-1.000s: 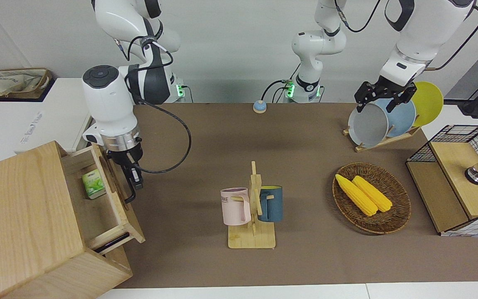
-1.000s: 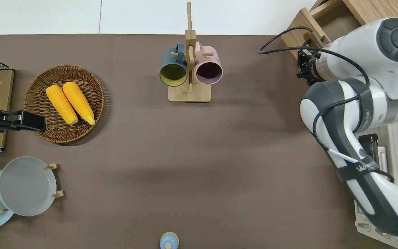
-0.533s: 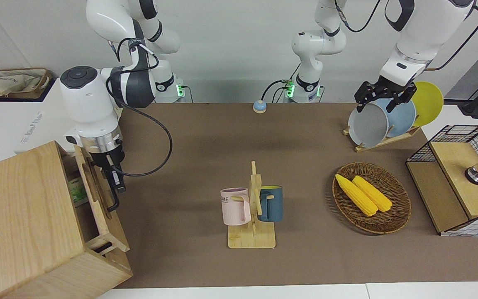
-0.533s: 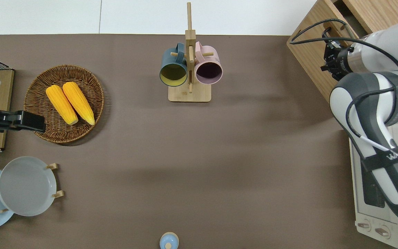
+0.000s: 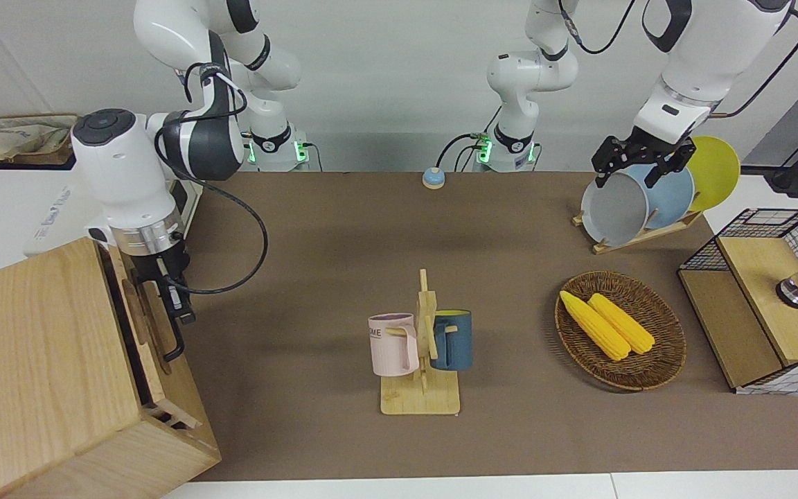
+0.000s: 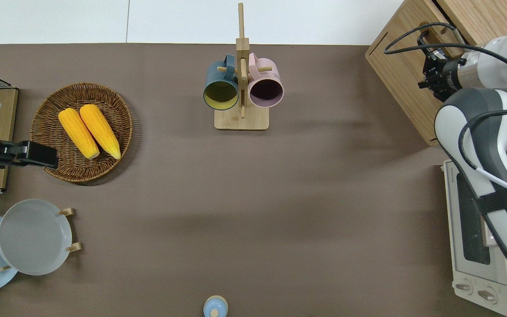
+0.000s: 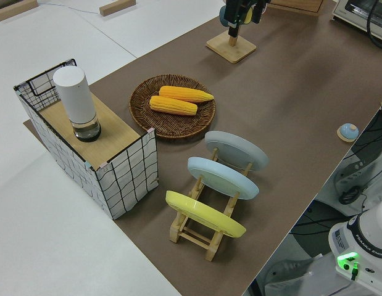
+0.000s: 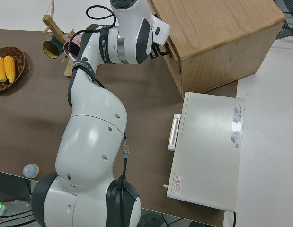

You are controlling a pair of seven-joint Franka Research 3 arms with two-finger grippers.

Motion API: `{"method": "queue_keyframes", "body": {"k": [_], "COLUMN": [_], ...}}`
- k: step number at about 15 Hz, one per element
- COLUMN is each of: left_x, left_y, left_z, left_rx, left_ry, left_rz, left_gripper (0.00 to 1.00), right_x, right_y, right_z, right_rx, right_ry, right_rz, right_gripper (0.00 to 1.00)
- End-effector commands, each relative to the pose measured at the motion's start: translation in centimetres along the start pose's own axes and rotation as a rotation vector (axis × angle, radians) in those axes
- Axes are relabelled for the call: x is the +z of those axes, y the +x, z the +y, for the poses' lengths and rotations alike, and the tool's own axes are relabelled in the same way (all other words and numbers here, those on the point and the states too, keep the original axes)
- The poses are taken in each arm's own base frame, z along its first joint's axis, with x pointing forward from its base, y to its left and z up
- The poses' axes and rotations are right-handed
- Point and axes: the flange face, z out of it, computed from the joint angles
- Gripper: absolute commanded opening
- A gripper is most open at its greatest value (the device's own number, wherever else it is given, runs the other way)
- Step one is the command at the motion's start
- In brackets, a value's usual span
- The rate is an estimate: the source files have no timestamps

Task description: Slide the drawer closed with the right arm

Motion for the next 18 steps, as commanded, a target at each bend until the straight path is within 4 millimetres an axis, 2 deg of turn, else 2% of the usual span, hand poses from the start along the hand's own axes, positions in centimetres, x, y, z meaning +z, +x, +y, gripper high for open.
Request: {"method": "queue_keyframes", "body": {"k": [1, 6, 9, 12, 13, 16, 18], "left_x": [-0.3, -0.4, -0.4, -0.3, -0.4, -0.4, -0.4], "left_y": [0.1, 0.1, 0.1, 0.1, 0.1, 0.1, 0.1], "left_z": [-0.1, -0.1, -0.1, -0.1, -0.1, -0.1, -0.1], "left_rx": [0.011, 0.011, 0.011, 0.011, 0.011, 0.011, 0.011], "left_ry": [0.016, 0.016, 0.016, 0.016, 0.016, 0.016, 0.016], "left_rz": [-0.007, -0.005, -0.005, -0.007, -0.005, -0.005, -0.005], "left_gripper": [0.99, 0.99, 0.99, 0.99, 0.99, 0.99, 0.99], "right_x": [0.6, 0.4, 0.6, 0.4, 0.3, -0.2, -1.7], "right_y": [1.1, 2.3, 2.3, 1.0, 0.3, -4.0, -7.6], "right_z": [-0.2, 0.3, 0.2, -0.4, -0.7, -2.4, -3.6], "right_rx": [-0.041, -0.040, -0.042, -0.057, -0.065, -0.151, -0.227], "right_ry": [0.025, 0.031, 0.029, 0.024, 0.022, -0.006, -0.005], "right_rz": [-0.009, -0.006, -0.008, -0.018, -0.023, -0.055, -0.075], "right_gripper": [0.000, 0.000, 0.000, 0.000, 0.000, 0.000, 0.000]}}
